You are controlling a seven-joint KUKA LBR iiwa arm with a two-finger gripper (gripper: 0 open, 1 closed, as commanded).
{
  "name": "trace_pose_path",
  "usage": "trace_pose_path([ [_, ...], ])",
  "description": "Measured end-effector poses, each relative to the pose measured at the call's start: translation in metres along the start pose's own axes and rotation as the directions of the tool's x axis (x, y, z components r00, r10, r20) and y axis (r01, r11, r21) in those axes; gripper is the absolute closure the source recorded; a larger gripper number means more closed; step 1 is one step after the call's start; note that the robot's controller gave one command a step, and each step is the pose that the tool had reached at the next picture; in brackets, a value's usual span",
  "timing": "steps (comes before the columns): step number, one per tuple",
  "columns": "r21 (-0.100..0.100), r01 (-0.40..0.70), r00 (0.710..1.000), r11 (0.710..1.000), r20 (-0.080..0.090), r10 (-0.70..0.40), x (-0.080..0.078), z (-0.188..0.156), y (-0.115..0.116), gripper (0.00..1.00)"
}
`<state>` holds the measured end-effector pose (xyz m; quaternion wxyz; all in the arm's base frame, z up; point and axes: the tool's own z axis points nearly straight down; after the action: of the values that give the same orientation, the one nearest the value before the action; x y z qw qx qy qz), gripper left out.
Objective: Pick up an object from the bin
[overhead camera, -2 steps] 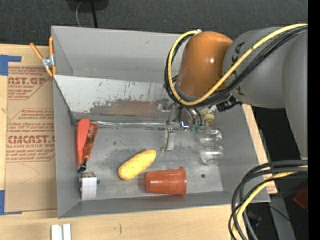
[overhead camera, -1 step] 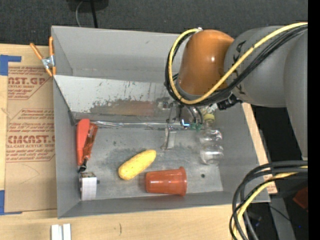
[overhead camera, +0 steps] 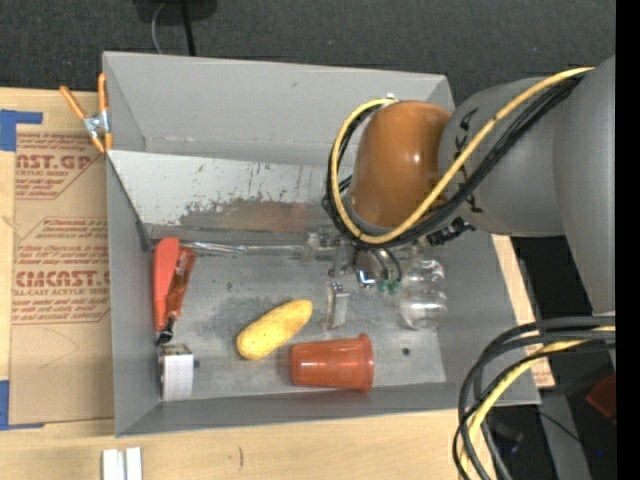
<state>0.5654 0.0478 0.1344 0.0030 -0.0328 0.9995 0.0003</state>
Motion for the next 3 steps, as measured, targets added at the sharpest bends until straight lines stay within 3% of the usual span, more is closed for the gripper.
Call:
trace_pose_path([
  [1, -0.001, -0.033, 0.999, 0.999, -0.006, 0.033, 0.022, 0.035, 0.019, 0.00],
  [2, -0.001, -0.100, 0.995, 0.995, 0.000, 0.100, 0.047, 0.065, 0.052, 1.00],
  [3, -0.001, -0.100, 0.995, 0.995, 0.000, 0.100, 0.047, 0.065, 0.052, 1.00],
])
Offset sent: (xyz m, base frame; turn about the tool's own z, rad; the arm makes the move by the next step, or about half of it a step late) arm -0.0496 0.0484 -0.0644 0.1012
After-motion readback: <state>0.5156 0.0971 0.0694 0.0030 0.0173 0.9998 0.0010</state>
